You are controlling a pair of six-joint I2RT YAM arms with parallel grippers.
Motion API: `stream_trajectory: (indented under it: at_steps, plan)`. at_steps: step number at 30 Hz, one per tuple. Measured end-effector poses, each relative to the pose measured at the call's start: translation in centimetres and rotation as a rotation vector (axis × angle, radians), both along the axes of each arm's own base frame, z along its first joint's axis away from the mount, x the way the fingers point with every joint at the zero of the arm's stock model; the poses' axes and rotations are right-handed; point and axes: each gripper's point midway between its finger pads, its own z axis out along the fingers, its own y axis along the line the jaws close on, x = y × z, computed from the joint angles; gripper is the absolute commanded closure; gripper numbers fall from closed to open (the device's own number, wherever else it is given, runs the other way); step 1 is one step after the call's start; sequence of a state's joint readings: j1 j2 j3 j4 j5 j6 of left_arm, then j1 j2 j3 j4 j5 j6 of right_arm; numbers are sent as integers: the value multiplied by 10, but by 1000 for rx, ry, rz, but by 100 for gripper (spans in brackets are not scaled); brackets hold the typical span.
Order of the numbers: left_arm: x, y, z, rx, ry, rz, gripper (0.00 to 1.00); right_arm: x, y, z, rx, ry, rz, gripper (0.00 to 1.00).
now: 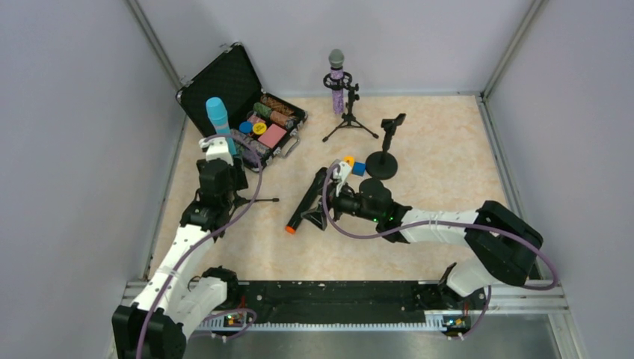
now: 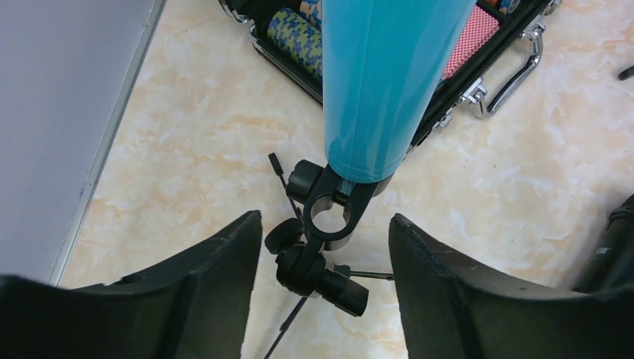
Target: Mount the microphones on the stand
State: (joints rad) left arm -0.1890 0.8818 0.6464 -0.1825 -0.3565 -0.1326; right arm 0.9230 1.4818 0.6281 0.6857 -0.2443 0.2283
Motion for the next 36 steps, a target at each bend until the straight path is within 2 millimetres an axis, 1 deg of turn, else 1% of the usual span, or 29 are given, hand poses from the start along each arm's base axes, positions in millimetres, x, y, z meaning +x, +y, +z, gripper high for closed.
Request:
stream_trajectory:
  at_steps: [2,6,10,12,14,16,18,22,25,28,30,33,36]
  plan:
    - [0,0,0,-2,-2,1,24,0,-1,4,8,-6,-1,1]
    - [0,0,0,-8,0,4,18,0,-2,15,26,-21,-6,1]
    - [-3,0,1,-17,3,6,16,-2,-4,20,31,-24,-8,1]
    - [-7,0,8,-23,-7,4,16,-3,-6,19,21,-16,-8,1]
    - [-10,0,20,-30,-30,1,16,-4,-8,18,8,-5,-9,1]
    - [-14,-1,39,-41,-71,-8,16,-5,-10,18,-11,8,-15,1]
    - [-19,-2,59,-53,-116,-18,16,-3,-11,25,-21,15,-23,1]
    - [-32,-6,101,-80,-230,-61,16,4,-14,51,-12,15,-46,1]
    - [-42,-13,122,-90,-291,-114,16,16,-23,73,11,17,-79,1]
    - [-52,-26,142,-102,-342,-206,16,28,-36,88,28,34,-114,1]
    - [-55,-38,154,-108,-364,-283,16,32,-45,93,31,50,-131,1]
    - [-58,-57,164,-121,-373,-399,17,38,-59,99,36,73,-161,1]
    - [-57,-80,169,-142,-356,-529,17,44,-75,106,48,94,-192,1]
